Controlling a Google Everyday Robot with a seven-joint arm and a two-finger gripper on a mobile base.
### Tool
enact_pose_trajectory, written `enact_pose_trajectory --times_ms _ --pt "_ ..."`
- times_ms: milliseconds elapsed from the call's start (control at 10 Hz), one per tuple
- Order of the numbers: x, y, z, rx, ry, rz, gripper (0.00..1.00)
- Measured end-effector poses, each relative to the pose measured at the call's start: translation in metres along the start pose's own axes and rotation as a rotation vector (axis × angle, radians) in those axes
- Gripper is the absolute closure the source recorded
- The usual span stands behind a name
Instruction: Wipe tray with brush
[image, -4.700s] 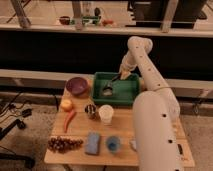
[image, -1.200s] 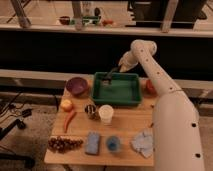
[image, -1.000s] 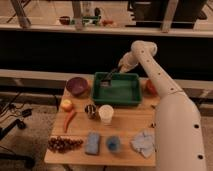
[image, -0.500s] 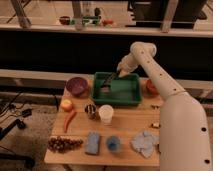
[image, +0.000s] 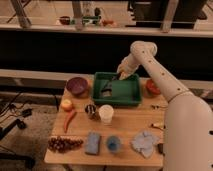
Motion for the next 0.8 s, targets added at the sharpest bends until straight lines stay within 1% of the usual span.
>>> enact_pose_trajectory --times_ms 200,300,500,600,800 --pt "0.008 0.002 0.005 -0.031 0.010 -0.007 0.91" --pt "0.016 0.004 0.007 -0.048 0.020 -0.006 0.91" --pt "0.048 0.014 0.009 -0.082 0.052 0.012 0.91" --pt "0.060 0.016 0.008 -0.089 0.066 0.024 0.91" --pt "0.078 0.018 0.005 -0.089 0.089 0.047 0.91"
